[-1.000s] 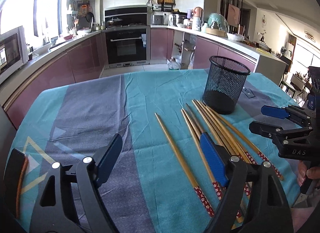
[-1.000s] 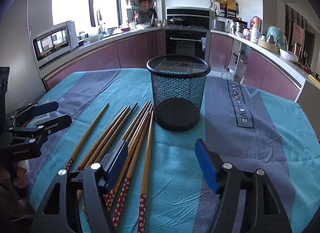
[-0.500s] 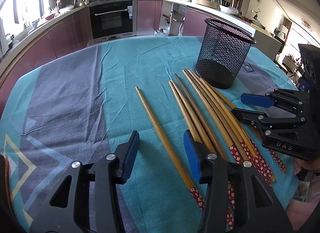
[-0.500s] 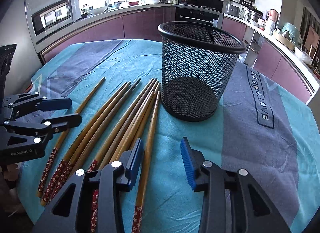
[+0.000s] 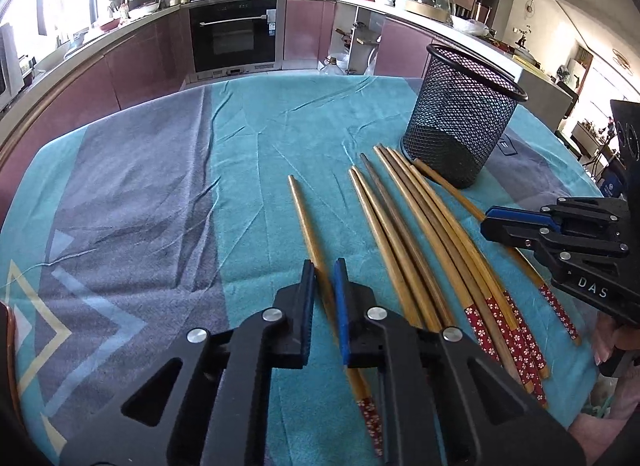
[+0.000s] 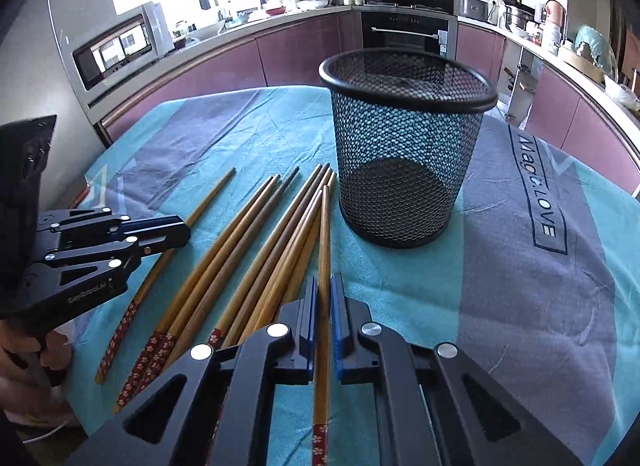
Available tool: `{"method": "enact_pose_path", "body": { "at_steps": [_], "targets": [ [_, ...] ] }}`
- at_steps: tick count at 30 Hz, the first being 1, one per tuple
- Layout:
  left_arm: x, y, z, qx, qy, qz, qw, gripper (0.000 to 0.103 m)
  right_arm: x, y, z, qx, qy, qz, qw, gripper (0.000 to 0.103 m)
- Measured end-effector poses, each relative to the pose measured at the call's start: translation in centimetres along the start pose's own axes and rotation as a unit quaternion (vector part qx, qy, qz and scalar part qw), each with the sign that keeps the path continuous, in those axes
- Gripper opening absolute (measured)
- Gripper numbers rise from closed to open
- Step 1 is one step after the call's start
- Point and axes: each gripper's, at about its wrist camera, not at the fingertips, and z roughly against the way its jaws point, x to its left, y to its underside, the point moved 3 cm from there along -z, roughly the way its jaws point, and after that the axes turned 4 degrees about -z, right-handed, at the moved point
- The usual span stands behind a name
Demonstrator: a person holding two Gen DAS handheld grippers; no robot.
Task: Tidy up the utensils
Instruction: 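Grasp one wooden chopstick with the left gripper while the right gripper grasps another, then lift the chopsticks upright and lower them into the black mesh cup with both grippers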
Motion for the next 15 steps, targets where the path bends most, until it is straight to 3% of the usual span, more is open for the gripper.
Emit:
{"method": "enact_pose_path", "body": {
  "at_steps": [7, 15],
  "targets": [
    [1.0, 0.5, 1.5, -0.006, 0.012, 0.010, 0.9999, 0.008, 0.1, -0.8, 3.6, -0.049, -0.020, -0.004, 0.999, 0.005],
    [1.7, -0.7, 4.7, -0.038, 0.055, 0.009, 0.9977, 0.008, -0.8, -2.7, 8.8, -0.131, -0.055, -0.023, 0.990, 0.005]
  ]
}}
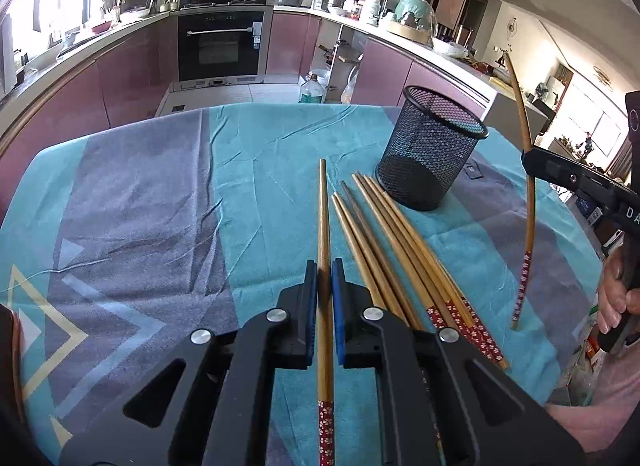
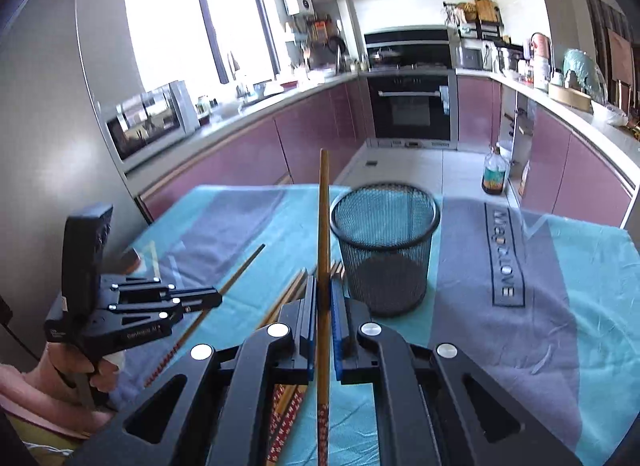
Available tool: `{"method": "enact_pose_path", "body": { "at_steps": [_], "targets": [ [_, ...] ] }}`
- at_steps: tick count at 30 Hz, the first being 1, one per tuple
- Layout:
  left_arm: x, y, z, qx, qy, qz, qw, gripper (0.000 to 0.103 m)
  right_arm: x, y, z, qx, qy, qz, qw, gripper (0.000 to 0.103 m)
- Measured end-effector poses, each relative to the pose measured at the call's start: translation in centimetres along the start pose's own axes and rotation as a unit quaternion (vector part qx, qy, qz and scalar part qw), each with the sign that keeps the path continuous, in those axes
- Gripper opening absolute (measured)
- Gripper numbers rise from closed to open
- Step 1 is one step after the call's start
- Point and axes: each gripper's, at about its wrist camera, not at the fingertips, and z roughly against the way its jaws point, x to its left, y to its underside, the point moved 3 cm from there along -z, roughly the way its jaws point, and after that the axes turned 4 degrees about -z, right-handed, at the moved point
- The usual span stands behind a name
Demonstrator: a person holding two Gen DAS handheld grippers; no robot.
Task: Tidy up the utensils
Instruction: 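Lift the chopsticks upright and lower them into the black mesh cup with both grippers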
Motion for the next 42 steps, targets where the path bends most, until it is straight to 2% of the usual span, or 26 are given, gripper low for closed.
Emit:
{"method": "enact_pose_path", "body": {
  "at_steps": [7, 14, 18, 23, 30, 35, 38, 42],
  "targets": [
    [-0.1, -2.2, 4.0, -0.046, 0.051, 0.002, 0.9976, 0.008, -0.3, -2.5, 2.5, -0.049, -0.016, -0.004, 0.999, 0.005],
    [-0.6, -5.2, 8.7, -0.112, 0.093, -0.002, 0.9893, 0.008, -0.6, -5.3, 4.3, -0.085, -0.029, -0.001, 0.996, 0.005],
    [-1.4, -8.4, 11.0, -0.154, 0.105, -0.004, 0.9824, 0.008, -0.8, -7.2, 5.0, -0.102, -0.030, 0.005, 0.994, 0.005],
    [-3.3, -13.1, 12.9, -0.188, 0.118, -0.018, 0.9748, 0.008, -1.5, -9.6, 5.3, -0.116, -0.027, 0.011, 0.993, 0.005],
    [-6.9, -18.2, 13.3, -0.199, 0.122, -0.041, 0.9716, 0.008, -2.7, -11.9, 5.5, -0.127, -0.015, 0.020, 0.992, 0.005],
    [-9.0, -20.6, 12.0, -0.194, 0.120, -0.048, 0.9725, 0.008, -4.2, -12.3, 3.9, -0.107, -0.003, 0.021, 0.994, 0.005],
    [-10.1, -21.0, 10.5, -0.175, 0.112, -0.057, 0.9766, 0.008, -4.6, -11.9, 2.5, -0.085, 0.004, 0.019, 0.996, 0.005],
    [-11.2, -20.6, 7.5, -0.128, 0.105, -0.064, 0.9841, 0.008, -5.4, -10.9, 0.4, -0.048, 0.006, 0.010, 0.999, 0.005]
  ]
}}
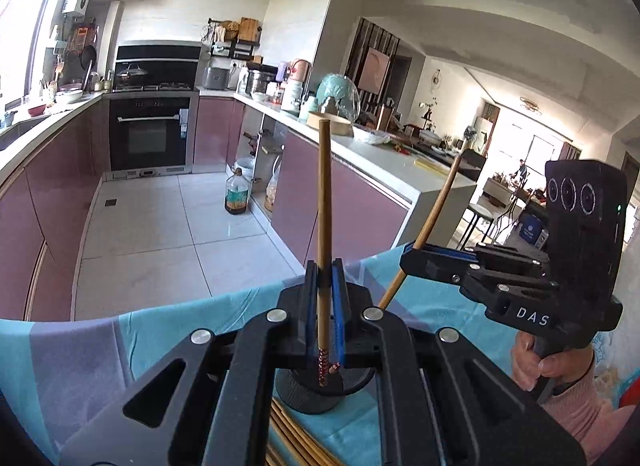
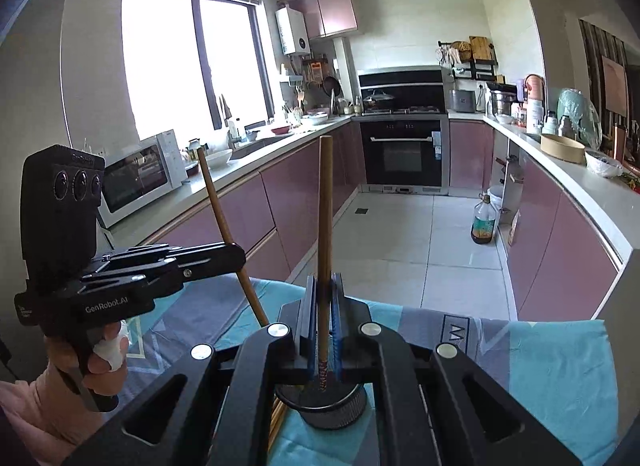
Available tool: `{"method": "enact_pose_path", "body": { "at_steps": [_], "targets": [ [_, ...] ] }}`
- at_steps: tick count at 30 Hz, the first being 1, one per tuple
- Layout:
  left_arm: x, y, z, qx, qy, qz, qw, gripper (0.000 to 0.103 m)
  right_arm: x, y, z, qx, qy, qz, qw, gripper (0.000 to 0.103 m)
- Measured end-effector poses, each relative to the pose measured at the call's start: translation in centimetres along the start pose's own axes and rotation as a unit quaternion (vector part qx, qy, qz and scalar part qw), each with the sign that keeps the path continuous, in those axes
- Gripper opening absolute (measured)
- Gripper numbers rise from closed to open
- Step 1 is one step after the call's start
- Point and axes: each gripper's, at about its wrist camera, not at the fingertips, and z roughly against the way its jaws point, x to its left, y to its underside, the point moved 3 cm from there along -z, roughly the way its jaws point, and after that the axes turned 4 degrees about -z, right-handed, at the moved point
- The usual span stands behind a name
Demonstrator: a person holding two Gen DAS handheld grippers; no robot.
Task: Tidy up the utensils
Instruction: 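Lift the chopsticks upright and lower them into the black mesh cup with both grippers, then open both grippers to release the chopsticks and withdraw from the cup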
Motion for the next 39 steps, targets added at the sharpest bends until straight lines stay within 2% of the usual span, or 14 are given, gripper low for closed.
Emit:
{"method": "enact_pose_path", "body": {
  "at_steps": [5, 8, 13, 17, 18, 21, 27, 32, 35, 39],
  "targets": [
    [0.5, 2.0, -3.8, 0.052, 0.006, 0.011, 0.9986, 0.008, -0.3, 1.3, -2.4, 0.051, 0.002, 0.000, 0.999, 0.005],
    [1.4, 3.5, -5.7, 0.066, 0.002, 0.015, 0.9977, 0.008, -0.4, 1.8, -4.0, 0.081, 0.007, -0.001, 0.997, 0.006],
    [2.7, 4.8, -7.4, 0.077, -0.006, 0.016, 0.9969, 0.009, -1.3, 1.8, -5.7, 0.096, 0.019, -0.010, 0.995, 0.008],
    [3.2, 5.4, -8.0, 0.081, -0.018, 0.015, 0.9965, 0.013, -1.9, 1.6, -6.2, 0.092, 0.025, -0.027, 0.995, 0.008],
    [3.4, 5.5, -8.1, 0.080, -0.020, 0.017, 0.9964, 0.015, -2.0, 1.7, -6.2, 0.090, 0.026, -0.032, 0.995, 0.012],
    [3.7, 6.0, -7.7, 0.071, -0.036, 0.014, 0.9967, 0.025, -2.3, 1.7, -5.7, 0.074, 0.026, -0.040, 0.996, 0.032],
    [4.4, 7.7, -4.7, 0.037, -0.080, 0.004, 0.9961, 0.044, -1.7, 2.4, -2.8, 0.032, 0.017, -0.043, 0.998, 0.048],
    [4.5, 9.3, -1.0, 0.011, -0.099, -0.006, 0.9950, 0.062, 0.3, 4.0, 0.5, -0.003, -0.003, -0.024, 1.000, 0.068],
    [4.6, 11.2, 0.9, 0.007, -0.101, -0.005, 0.9949, 0.064, 1.4, 5.8, 1.5, -0.006, -0.019, -0.014, 1.000, 0.073],
    [4.9, 14.1, 2.6, 0.023, -0.109, 0.000, 0.9938, 0.066, 2.9, 8.5, 0.7, 0.028, -0.030, -0.002, 0.999, 0.074]
  ]
}}
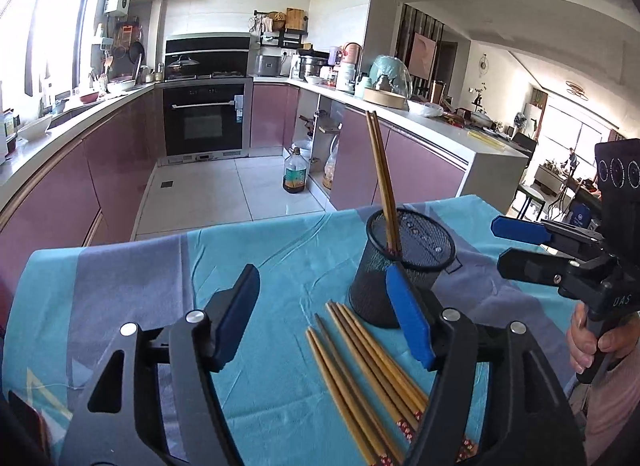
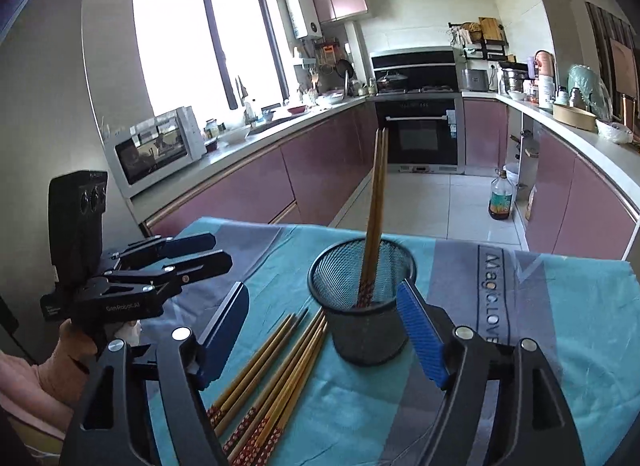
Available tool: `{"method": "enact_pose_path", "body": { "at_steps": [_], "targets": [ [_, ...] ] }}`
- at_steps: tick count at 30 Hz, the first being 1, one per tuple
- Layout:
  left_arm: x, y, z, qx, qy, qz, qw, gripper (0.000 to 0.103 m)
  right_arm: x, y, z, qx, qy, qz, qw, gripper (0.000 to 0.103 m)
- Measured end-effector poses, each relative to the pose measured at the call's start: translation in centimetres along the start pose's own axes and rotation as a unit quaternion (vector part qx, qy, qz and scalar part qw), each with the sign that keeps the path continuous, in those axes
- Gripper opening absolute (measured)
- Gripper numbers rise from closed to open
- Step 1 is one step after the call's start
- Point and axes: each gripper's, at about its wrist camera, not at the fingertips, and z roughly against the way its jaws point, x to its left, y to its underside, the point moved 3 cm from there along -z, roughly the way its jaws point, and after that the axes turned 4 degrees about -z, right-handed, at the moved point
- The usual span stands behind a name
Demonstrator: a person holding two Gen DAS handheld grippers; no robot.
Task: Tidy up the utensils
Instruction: 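Open both grippers to release the chopsticks and withdraw from the cup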
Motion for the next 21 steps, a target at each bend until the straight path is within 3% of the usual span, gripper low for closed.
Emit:
{"method": "enact_pose_path", "body": {
  "at_steps": [12, 16, 21],
  "targets": [
    [0.3, 7.1, -1.2, 0.073, -0.005, 0.010, 0.9972, 0.066, 0.5, 6.0, -4.8, 0.104, -0.002, -0.042, 0.994, 0.073],
    [-0.2, 8.7, -2.1, 0.095, 0.000, 0.009, 0.9955, 0.066, 0.6, 6.9, -5.6, 0.126, 0.008, -0.044, 0.991, 0.051],
    [-1.0, 9.4, -3.0, 0.117, 0.005, 0.000, 0.9931, 0.066, 0.5, 7.8, -6.1, 0.145, 0.018, -0.047, 0.988, 0.032]
  ]
}}
